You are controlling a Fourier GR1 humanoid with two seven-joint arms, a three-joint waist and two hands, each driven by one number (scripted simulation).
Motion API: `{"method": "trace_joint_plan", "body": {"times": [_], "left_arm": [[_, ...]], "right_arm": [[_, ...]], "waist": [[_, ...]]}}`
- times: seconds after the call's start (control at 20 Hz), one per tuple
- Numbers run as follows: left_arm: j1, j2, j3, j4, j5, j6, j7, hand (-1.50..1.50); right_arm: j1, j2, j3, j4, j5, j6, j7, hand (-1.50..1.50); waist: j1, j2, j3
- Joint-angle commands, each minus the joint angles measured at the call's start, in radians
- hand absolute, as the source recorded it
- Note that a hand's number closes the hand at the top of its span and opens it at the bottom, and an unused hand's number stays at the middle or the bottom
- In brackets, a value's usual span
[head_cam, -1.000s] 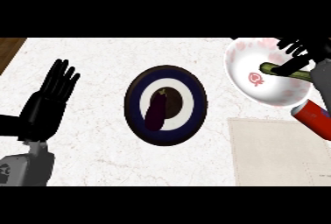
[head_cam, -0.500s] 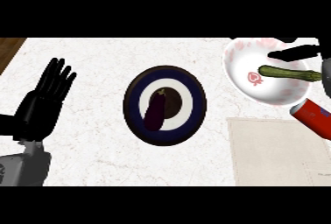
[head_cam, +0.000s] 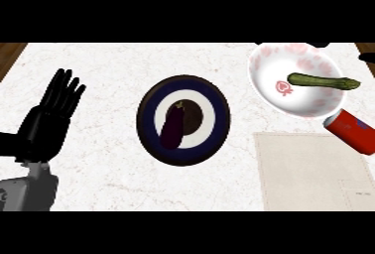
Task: Pick the squash from the placemat and place it in the bowl
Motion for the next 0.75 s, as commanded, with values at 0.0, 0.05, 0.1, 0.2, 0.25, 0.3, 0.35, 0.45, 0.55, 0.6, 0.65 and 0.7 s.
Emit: {"method": "trace_joint_plan", "body": {"times": [0.0,0.05,0.1,0.2,0.25,0.3,0.35,0.45,0.55,0.6,0.65,0.7], "left_arm": [[-0.023,0.0,0.009,0.02,-0.006,0.005,-0.006,0.0],[0.031,0.029,0.034,-0.007,0.023,-0.03,-0.003,0.0],[0.008,-0.003,0.002,0.024,-0.014,-0.004,-0.019,0.0],[0.004,0.019,0.025,-0.002,0.026,-0.024,0.017,0.0],[0.033,0.004,0.011,0.001,0.004,-0.02,-0.01,0.0],[0.062,-0.01,-0.011,-0.038,-0.023,-0.006,-0.021,0.0],[0.027,0.004,0.012,-0.038,-0.002,0.005,0.016,0.0],[0.04,0.011,0.014,-0.039,0.021,-0.037,-0.002,0.0],[0.065,-0.029,-0.025,-0.047,-0.025,-0.001,-0.015,0.0],[0.042,-0.003,0.022,0.013,0.007,-0.03,-0.031,0.0],[0.008,0.002,0.034,0.035,0.005,-0.021,-0.032,0.0],[0.039,-0.032,-0.018,0.0,-0.03,-0.016,-0.056,0.0]], "right_arm": [[0.064,-0.085,-0.052,0.032,-0.044,0.041,-0.058,-1.5],[0.086,-0.15,-0.058,0.042,-0.053,0.123,-0.036,-1.5],[0.096,-0.163,-0.065,0.056,-0.057,0.139,-0.05,-1.5],[0.141,-0.171,-0.072,0.064,-0.066,0.16,-0.088,-1.5],[0.174,-0.216,-0.08,0.068,-0.074,0.215,-0.11,-1.5],[0.203,-0.224,-0.079,0.075,-0.074,0.234,-0.121,-1.5],[0.225,-0.242,-0.086,0.071,-0.084,0.26,-0.144,-1.5],[0.261,-0.275,-0.097,0.087,-0.092,0.315,-0.179,-1.5],[0.275,-0.294,-0.092,0.092,-0.093,0.36,-0.174,-1.5],[0.277,-0.304,-0.09,0.085,-0.097,0.382,-0.169,-1.5],[0.315,-0.283,-0.095,0.092,-0.101,0.374,-0.209,-1.5],[0.304,-0.321,-0.085,0.093,-0.087,0.396,-0.186,-1.5]], "waist": [[-0.006,0.001,0.0],[-0.008,-0.004,0.0],[-0.007,0.002,0.001],[-0.007,-0.003,0.001],[-0.01,-0.002,0.001],[-0.009,-0.005,0.001],[-0.015,-0.006,0.001],[-0.008,-0.001,0.003],[-0.008,-0.003,0.002],[-0.016,-0.005,0.001],[-0.018,-0.004,0.001],[-0.008,-0.001,0.003]]}}
